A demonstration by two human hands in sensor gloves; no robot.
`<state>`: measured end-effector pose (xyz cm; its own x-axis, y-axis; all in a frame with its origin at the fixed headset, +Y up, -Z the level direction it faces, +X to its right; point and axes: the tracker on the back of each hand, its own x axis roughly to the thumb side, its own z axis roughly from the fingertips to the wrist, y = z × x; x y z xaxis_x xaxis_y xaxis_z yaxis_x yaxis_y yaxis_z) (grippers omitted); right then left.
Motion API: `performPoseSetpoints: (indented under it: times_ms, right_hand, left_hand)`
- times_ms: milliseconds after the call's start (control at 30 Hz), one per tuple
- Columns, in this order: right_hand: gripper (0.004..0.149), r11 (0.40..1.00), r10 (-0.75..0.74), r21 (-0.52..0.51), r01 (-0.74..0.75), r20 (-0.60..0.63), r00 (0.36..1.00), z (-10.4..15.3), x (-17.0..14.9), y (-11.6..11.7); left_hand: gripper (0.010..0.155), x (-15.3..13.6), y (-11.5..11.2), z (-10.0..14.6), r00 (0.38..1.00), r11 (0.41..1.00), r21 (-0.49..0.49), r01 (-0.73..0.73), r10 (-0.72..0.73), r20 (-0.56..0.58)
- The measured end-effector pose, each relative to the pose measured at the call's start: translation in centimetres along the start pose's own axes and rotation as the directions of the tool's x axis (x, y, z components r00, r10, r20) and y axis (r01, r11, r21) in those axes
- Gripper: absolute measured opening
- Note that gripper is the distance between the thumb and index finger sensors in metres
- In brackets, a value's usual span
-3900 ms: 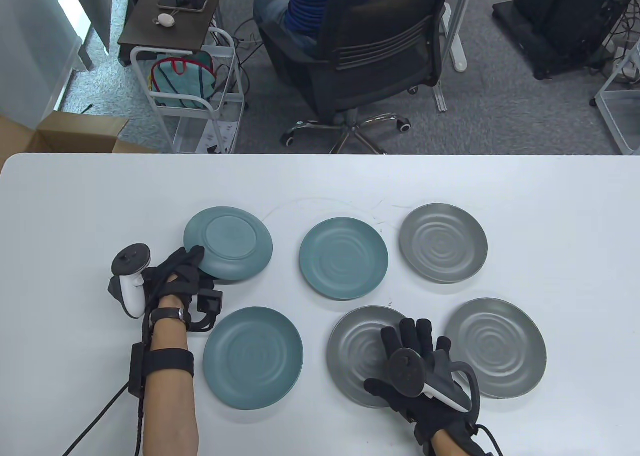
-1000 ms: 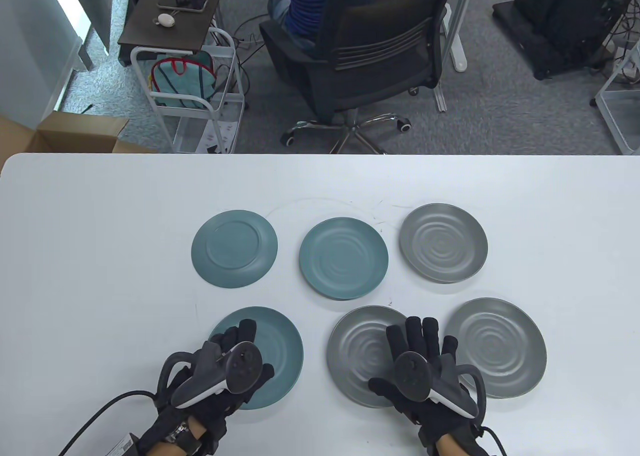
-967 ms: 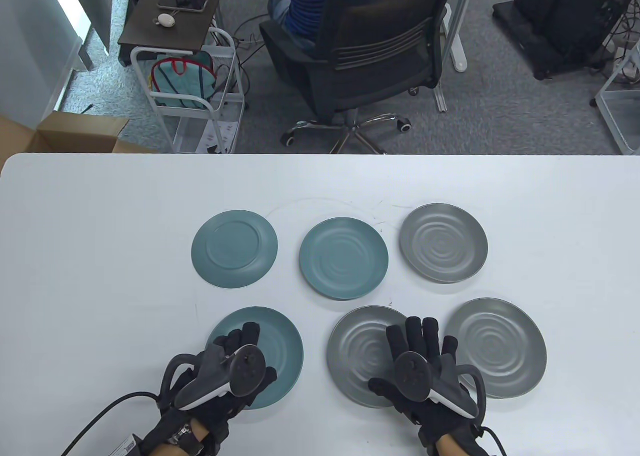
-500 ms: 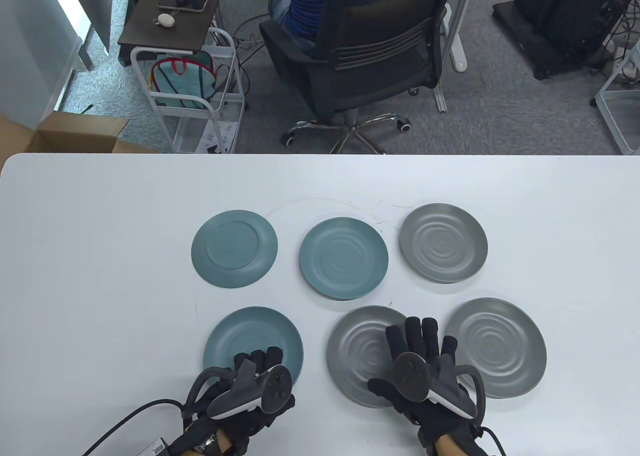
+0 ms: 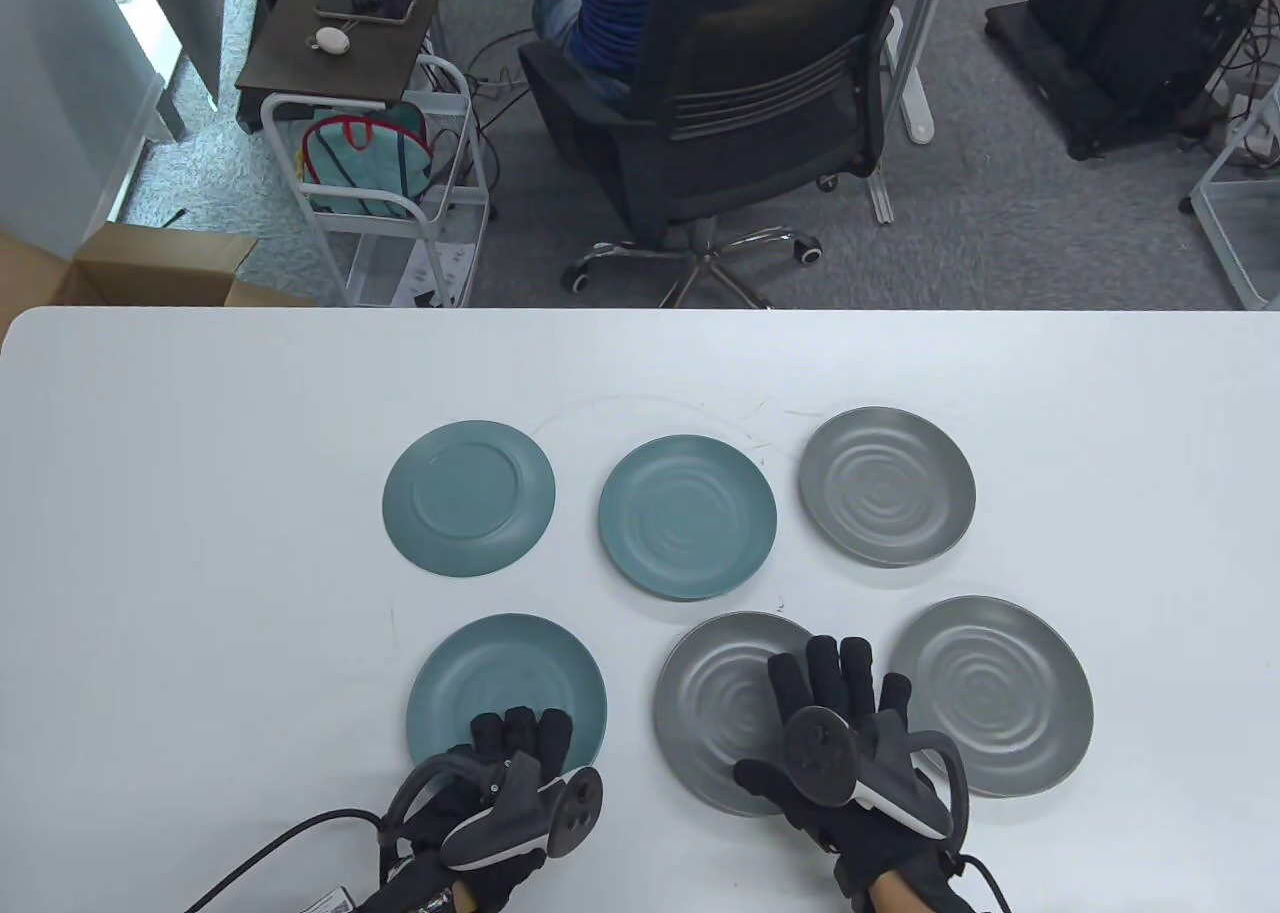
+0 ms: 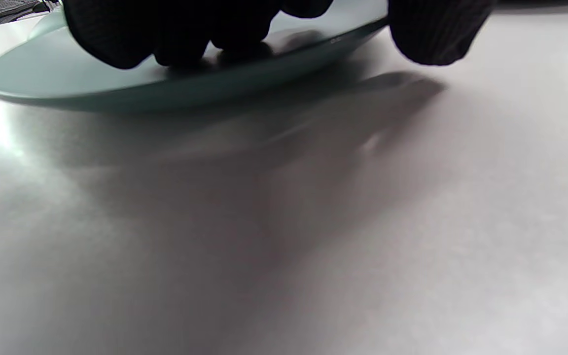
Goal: Flip plate to back facing up
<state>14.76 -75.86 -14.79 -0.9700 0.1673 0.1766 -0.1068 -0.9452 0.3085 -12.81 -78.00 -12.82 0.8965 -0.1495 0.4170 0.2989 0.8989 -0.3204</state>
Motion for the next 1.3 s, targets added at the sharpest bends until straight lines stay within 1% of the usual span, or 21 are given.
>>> performPoseSetpoints:
  times_ms: [267, 400, 533, 633, 833, 933, 1067, 1133, 1167, 1200, 1300]
  right_hand:
    - [0.095, 1.0, -0.002, 0.005, 0.002, -0.001, 1.0, 0.0, 0.0, 0.0]
    - [0.095, 1.0, -0.003, 0.003, 0.003, 0.0, 1.0, 0.0, 0.1, 0.0]
    - [0.095, 1.0, -0.006, 0.007, 0.006, 0.001, 1.0, 0.0, 0.1, 0.0]
    - [0.095, 1.0, -0.007, 0.01, 0.006, 0.002, 1.0, 0.0, 0.1, 0.0]
    - [0.095, 1.0, -0.014, 0.01, 0.014, 0.005, 1.0, -0.1, 0.1, 0.0]
    - [0.095, 1.0, -0.016, 0.012, 0.016, 0.005, 1.0, -0.1, 0.1, 0.0]
    - [0.095, 1.0, -0.019, 0.012, 0.019, 0.004, 1.0, -0.1, 0.0, 0.0]
    - [0.095, 1.0, -0.022, 0.013, 0.022, 0.005, 1.0, -0.1, 0.0, 0.0]
    - [0.095, 1.0, -0.023, 0.012, 0.023, 0.005, 1.0, -0.1, 0.0, -0.1]
    - [0.095, 1.0, -0.023, 0.008, 0.023, 0.006, 1.0, -0.1, 0.0, -0.1]
    - [0.095, 1.0, -0.027, 0.006, 0.027, 0.01, 1.0, -0.1, 0.0, -0.1]
  left_hand:
    - [0.08, 0.6, 0.1, -0.1, 1.0, 1.0, 0.006, 0.018, -0.018, 0.021]
    - [0.077, 0.6, 0.7, 0.0, 1.0, 1.0, 0.014, 0.002, -0.003, 0.026]
    - [0.071, 0.2, 1.9, 0.3, 0.997, 0.997, 0.041, -0.067, 0.066, 0.034]
    - [0.069, -0.5, 2.9, 0.4, 0.99, 0.99, 0.041, -0.137, 0.136, 0.035]
    - [0.067, -2.3, 4.8, 0.8, 0.965, 0.963, 0.078, -0.26, 0.257, 0.045]
    - [0.065, -3.2, 5.9, 1.2, 0.947, 0.94, 0.122, -0.32, 0.315, 0.057]
    - [0.063, -4.8, 7.6, 1.7, 0.901, 0.884, 0.175, -0.433, 0.426, 0.077]
    - [0.063, -5.8, 8.3, 2.0, 0.863, 0.841, 0.195, -0.504, 0.495, 0.096]
    - [0.063, -6.4, 8.7, 2.1, 0.835, 0.812, 0.198, -0.549, 0.539, 0.107]
    - [0.063, -7.0, 8.9, 2.2, 0.793, 0.767, 0.2, -0.609, 0.597, 0.125]
    - [0.063, -8.4, 9.4, 2.4, 0.702, 0.674, 0.199, -0.711, 0.695, 0.154]
